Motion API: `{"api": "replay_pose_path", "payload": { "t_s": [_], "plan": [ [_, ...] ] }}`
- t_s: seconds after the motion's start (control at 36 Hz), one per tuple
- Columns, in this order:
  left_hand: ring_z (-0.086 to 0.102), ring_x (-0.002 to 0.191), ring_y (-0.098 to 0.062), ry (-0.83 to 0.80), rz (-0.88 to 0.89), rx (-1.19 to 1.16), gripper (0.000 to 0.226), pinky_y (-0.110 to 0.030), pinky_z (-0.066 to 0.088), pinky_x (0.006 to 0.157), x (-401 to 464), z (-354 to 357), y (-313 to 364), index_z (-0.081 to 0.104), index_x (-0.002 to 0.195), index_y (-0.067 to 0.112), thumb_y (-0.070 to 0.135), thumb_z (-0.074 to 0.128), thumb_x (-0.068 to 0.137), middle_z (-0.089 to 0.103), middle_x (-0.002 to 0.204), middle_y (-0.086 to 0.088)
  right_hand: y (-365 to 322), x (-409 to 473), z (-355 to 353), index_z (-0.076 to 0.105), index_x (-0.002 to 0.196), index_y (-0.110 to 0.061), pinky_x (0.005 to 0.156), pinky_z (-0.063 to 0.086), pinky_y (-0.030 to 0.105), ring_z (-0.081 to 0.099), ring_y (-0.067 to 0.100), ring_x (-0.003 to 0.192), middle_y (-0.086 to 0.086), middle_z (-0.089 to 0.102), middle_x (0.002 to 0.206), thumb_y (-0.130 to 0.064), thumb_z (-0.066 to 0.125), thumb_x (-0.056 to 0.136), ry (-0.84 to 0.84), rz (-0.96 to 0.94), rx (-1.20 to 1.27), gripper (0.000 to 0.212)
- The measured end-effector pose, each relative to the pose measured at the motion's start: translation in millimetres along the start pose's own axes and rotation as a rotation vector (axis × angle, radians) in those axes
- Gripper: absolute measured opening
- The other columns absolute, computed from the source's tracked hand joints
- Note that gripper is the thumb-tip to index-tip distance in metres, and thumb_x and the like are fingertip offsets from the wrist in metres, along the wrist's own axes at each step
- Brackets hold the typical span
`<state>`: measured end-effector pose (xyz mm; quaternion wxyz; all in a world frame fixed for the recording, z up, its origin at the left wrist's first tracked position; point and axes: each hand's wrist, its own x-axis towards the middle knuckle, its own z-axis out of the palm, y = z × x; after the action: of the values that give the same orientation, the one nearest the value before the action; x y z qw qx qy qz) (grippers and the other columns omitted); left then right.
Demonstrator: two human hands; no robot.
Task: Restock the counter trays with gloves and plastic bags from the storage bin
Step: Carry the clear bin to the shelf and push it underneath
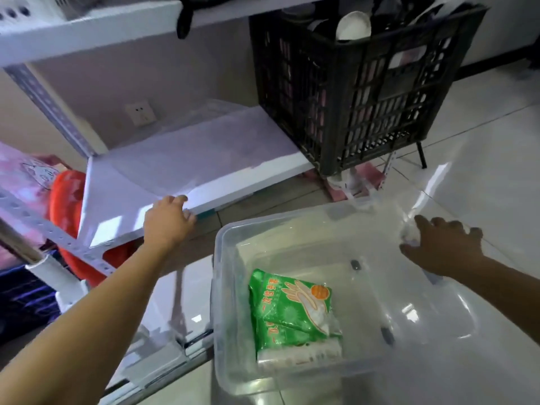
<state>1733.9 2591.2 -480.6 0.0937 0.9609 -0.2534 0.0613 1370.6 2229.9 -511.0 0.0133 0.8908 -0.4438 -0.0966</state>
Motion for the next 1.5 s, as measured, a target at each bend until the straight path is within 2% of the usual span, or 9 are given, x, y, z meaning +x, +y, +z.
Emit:
{"api": "replay_pose_path", "payload": {
  "t_s": [0.22,0.42,0.61,0.69,0.83,1.03,1.14,1.31,1.5],
  "plan": [
    [0.004,0.152,-0.038,-0.468,-0.199,0.103,0.092,-0.057,0.014,0.120,53.2,17.3,-2.9,0.001,0.157,0.023,0.039,0.064,0.092,0.002,0.167,-0.006,-24.1,-71.3,3.1,0.005,0.156,-0.037,0.120,0.005,0.050,0.008,0.019,0.151,-0.003,0.007,0.166,-0.066,0.030,0.093,-0.151,-0.406,-0.069,0.073],
    [0.050,0.113,-0.034,-0.128,-0.189,0.330,0.029,-0.045,0.039,0.101,47.9,19.5,11.2,0.057,0.119,0.015,0.017,0.061,0.091,0.065,0.117,-0.016,-44.0,-104.4,58.1,0.008,0.155,-0.038,0.118,-0.003,0.054,-0.001,0.021,0.152,-0.003,0.001,0.167,-0.066,0.028,0.092,-0.233,-0.325,-0.021,0.072],
    [0.049,0.113,-0.030,-0.051,0.040,0.425,0.035,-0.048,0.034,0.100,-8.1,14.8,28.9,0.050,0.124,0.020,0.007,0.052,0.092,0.058,0.117,-0.008,-40.8,-129.1,42.3,0.021,0.155,-0.032,0.118,0.002,0.056,0.007,0.024,0.152,0.002,0.011,0.166,-0.064,0.027,0.092,-0.218,-0.323,-0.023,0.071],
    [0.046,0.117,-0.036,0.043,0.061,0.377,0.045,-0.058,0.032,0.104,-34.3,-8.8,43.1,0.052,0.125,0.015,0.003,0.066,0.083,0.051,0.124,-0.014,-41.4,-128.1,17.3,0.056,0.138,-0.023,0.106,0.033,0.067,0.046,0.033,0.137,0.012,0.046,0.150,-0.060,0.034,0.087,-0.056,-0.406,0.006,0.067],
    [0.062,0.092,-0.043,0.313,0.211,0.276,0.039,-0.063,0.046,0.089,-79.1,-80.8,62.9,0.067,0.097,0.000,-0.016,0.074,0.062,0.062,0.106,-0.027,-51.4,-100.4,1.8,0.016,0.156,-0.032,0.117,0.008,0.054,0.008,0.023,0.152,0.001,0.008,0.166,-0.066,0.031,0.092,-0.068,-0.384,0.057,0.074],
    [0.063,0.074,-0.039,0.473,0.403,0.160,0.038,-0.043,0.054,0.067,-110.4,-202.9,91.2,0.069,0.100,0.000,-0.012,0.077,0.064,0.067,0.093,-0.022,-86.0,-101.1,-55.4,0.009,0.156,-0.033,0.117,0.017,0.054,0.011,0.026,0.150,0.003,0.007,0.166,-0.068,0.037,0.090,-0.017,-0.332,0.400,0.079],
    [0.068,0.093,-0.039,0.621,0.505,0.064,0.042,-0.049,0.057,0.081,-114.7,-268.9,108.6,0.068,0.118,0.002,-0.001,0.078,0.077,0.071,0.110,-0.020,-101.4,-90.3,-93.4,0.015,0.154,-0.031,0.110,0.029,0.057,0.027,0.030,0.144,0.001,0.023,0.162,-0.066,0.059,0.081,0.032,-0.260,0.803,0.092],
    [0.056,0.126,-0.025,0.794,0.398,-0.264,0.042,-0.030,0.043,0.104,-120.3,-350.0,123.2,0.058,0.137,0.013,0.020,0.064,0.096,0.059,0.139,-0.009,-90.0,-77.5,-113.7,0.007,0.153,-0.036,0.108,0.031,0.063,0.029,0.037,0.143,0.004,0.020,0.163,-0.070,0.065,0.075,0.123,-0.092,1.186,0.103],
    [0.061,0.102,-0.014,0.663,0.077,-0.488,0.040,-0.026,0.044,0.087,-91.0,-335.0,94.7,0.059,0.135,0.031,0.028,0.062,0.096,0.068,0.124,-0.005,-63.1,-95.0,-105.7,0.004,0.152,-0.045,0.101,0.035,0.037,0.036,0.024,0.140,-0.002,0.025,0.161,-0.052,0.048,0.095,0.383,-0.228,1.346,0.072]
  ]
}}
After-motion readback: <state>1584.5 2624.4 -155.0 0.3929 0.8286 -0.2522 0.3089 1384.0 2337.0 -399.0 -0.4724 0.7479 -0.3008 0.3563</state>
